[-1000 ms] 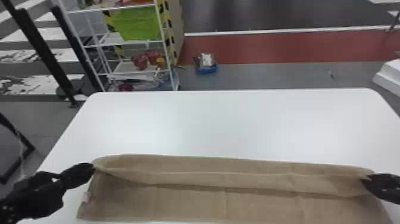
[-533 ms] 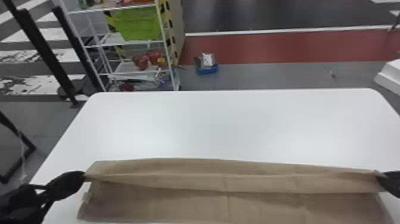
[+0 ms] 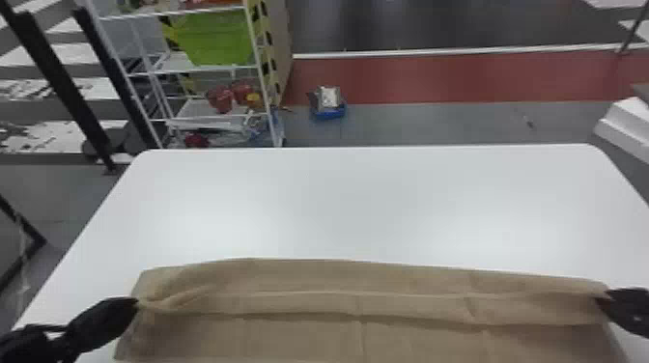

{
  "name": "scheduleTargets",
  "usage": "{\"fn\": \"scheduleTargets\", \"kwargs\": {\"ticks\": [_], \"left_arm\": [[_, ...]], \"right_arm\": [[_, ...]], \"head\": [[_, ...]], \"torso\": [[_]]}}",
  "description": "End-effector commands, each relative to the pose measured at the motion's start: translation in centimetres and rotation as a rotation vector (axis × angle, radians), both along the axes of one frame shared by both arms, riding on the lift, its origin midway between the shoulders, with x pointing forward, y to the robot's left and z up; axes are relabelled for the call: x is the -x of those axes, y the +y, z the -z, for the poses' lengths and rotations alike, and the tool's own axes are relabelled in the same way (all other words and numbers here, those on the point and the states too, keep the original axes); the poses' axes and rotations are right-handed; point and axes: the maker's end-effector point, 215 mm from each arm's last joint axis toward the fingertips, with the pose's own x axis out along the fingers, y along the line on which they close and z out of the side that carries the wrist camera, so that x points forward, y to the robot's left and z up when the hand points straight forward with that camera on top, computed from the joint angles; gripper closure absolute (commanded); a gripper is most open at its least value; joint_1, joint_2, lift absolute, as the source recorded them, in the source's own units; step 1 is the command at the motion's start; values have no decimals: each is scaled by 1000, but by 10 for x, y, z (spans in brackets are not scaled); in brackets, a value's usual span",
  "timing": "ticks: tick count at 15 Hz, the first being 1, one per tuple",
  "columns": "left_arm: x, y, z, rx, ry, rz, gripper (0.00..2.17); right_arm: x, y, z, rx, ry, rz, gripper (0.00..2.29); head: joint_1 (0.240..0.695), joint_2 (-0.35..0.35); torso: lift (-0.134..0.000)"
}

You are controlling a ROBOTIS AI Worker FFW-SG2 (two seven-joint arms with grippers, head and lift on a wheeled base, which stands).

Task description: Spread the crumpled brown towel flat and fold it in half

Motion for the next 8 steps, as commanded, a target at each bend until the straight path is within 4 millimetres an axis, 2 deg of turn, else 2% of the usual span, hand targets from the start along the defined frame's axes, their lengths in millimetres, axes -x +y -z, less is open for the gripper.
{"fn": "scheduleTargets", "kwargs": {"ticks": [1, 4, 8], "left_arm": [[1, -2, -13, -13, -37, 13, 1332], [-3, 15, -25, -29, -65, -20, 1332], [3, 21, -10, -17, -48, -27, 1332]], "right_arm": [[-3, -3, -12, 0, -25, 8, 1048], [-8, -17, -21, 14, -44, 32, 1048], [-6, -29, -18, 10, -38, 50, 1048]], "head": [[695, 109], [695, 101], [695, 100]], "torso": [[-134], [-134], [-134]]}}
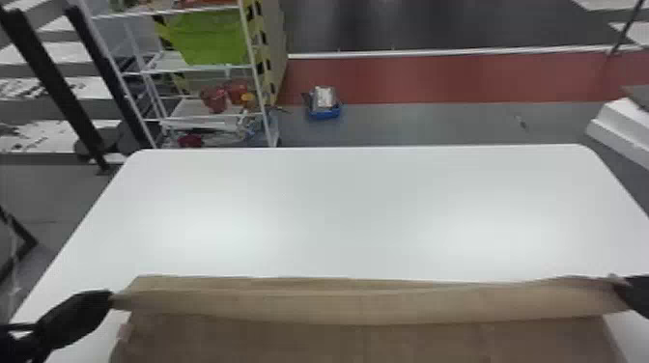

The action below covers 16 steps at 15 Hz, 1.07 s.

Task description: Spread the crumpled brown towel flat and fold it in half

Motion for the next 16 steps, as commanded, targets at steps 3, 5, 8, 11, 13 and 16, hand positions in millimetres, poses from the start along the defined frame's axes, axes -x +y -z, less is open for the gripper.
{"fn": "scheduleTargets", "kwargs": {"ticks": [3, 5, 8, 11, 13, 16], "left_arm": [[2, 2, 11, -5, 10, 0, 1332], [6, -5, 13, -20, -6, 33, 1332], [15, -12, 21, -16, -15, 62, 1214], [21, -20, 25, -22, -43, 95, 1163], [23, -23, 26, -21, -62, 106, 1143], [25, -15, 27, -26, -71, 86, 606]], "right_arm": [[6, 6, -2, -12, -7, -35, 1048], [16, 14, 0, -24, 4, -80, 1048], [31, 27, 5, 14, -17, -160, 1048], [35, 29, 13, 45, -19, -196, 1048], [34, 26, 17, 92, -60, -229, 1048], [35, 20, 25, 116, -68, -241, 1048]], "head": [[695, 99], [695, 105], [695, 122], [695, 132], [695, 128], [695, 112]], "torso": [[-134], [-134], [-134], [-134], [-134], [-134]]}}
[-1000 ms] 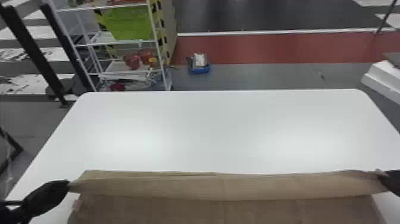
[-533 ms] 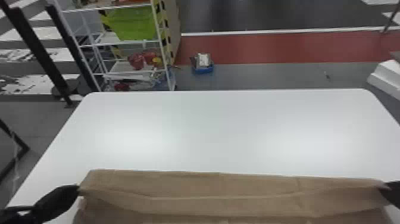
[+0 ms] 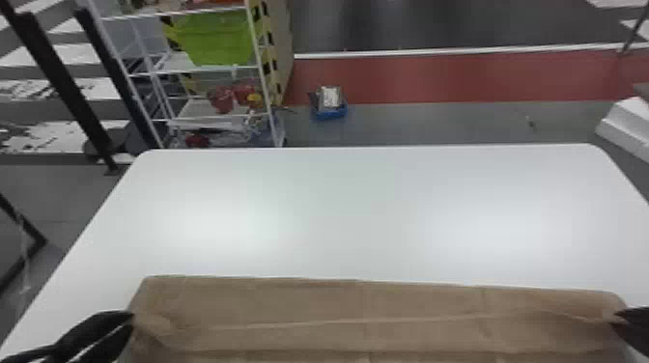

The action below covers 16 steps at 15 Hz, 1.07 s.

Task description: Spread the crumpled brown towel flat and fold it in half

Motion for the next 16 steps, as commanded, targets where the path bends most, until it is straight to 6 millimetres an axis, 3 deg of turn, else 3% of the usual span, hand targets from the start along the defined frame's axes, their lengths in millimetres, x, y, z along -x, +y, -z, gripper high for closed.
{"fn": "scheduleTargets", "kwargs": {"ticks": [1, 6, 11, 13, 16], "left_arm": [[3, 8, 1, -3, -1, -19, 437], [6, 23, 5, -24, 5, -54, 427], [13, 51, -17, -73, -29, -120, 427], [7, 52, -38, -92, -78, -140, 427], [-10, 33, -54, -90, -126, -113, 427]], "right_arm": [[0, -4, 4, 12, -7, -6, 1048], [0, -4, 5, 14, -7, -11, 1048], [4, -1, 6, 16, -11, -24, 1048], [5, 0, 5, 13, -8, -29, 1048], [6, 5, 3, 29, -39, -57, 1048]], "head": [[695, 112], [695, 131], [695, 174], [695, 199], [695, 205]], "torso": [[-134], [-134], [-134], [-134], [-134]]}}
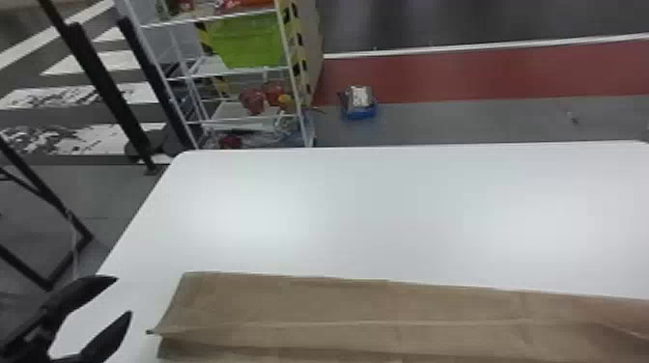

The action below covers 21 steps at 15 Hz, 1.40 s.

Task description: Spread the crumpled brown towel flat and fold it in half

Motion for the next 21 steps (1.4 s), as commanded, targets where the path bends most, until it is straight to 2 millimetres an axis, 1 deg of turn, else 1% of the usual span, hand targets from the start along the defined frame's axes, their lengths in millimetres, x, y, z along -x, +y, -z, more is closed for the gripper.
{"fn": "scheduleTargets", "kwargs": {"ticks": [1, 2, 3, 4, 6, 8, 10, 13, 15, 17, 18, 21], "left_arm": [[-15, -18, -7, 2, -16, 30, 431], [-21, -25, -7, -7, -12, 45, 431], [-27, -31, 2, -10, 11, 52, 431], [-34, -31, 13, -7, 37, 32, 431], [-47, -19, 50, -37, 126, -33, 431], [-43, -19, 61, -48, 168, -30, 431], [-28, -17, 71, -66, 236, -26, 431], [-17, -13, 64, -78, 236, -29, 431], [-14, -15, 65, -81, 238, -22, 431], [-13, -22, 64, -92, 240, -1, 431], [-13, -26, 63, -88, 236, 10, 431], [-15, -33, 64, -81, 234, 23, 431]], "right_arm": [[2, 2, 0, 8, -11, -14, 1048], [2, 2, 0, 8, -9, -14, 1048], [3, 3, 0, 9, -9, -15, 1048], [3, 3, 1, 9, -7, -15, 1048], [4, 3, 2, 9, -4, -15, 1048], [4, 2, 1, 11, -6, -16, 1048], [2, 2, -1, 11, -10, -16, 1048], [1, -1, -3, 11, -16, -9, 1048], [0, -3, -7, 16, -35, -11, 1048], [13, 1, -9, 57, -86, -65, 1048], [23, 5, -10, 103, -130, -115, 1048], [48, 8, 2, 263, -234, -263, 1048]], "head": [[695, 198], [695, 190], [695, 181], [695, 169], [695, 145], [695, 146], [695, 155], [695, 162], [695, 166], [695, 162], [695, 160], [695, 162]], "torso": [[-134], [-134], [-134], [-134], [-134], [-134], [-134], [-134], [-134], [-134], [-134], [-134]]}}
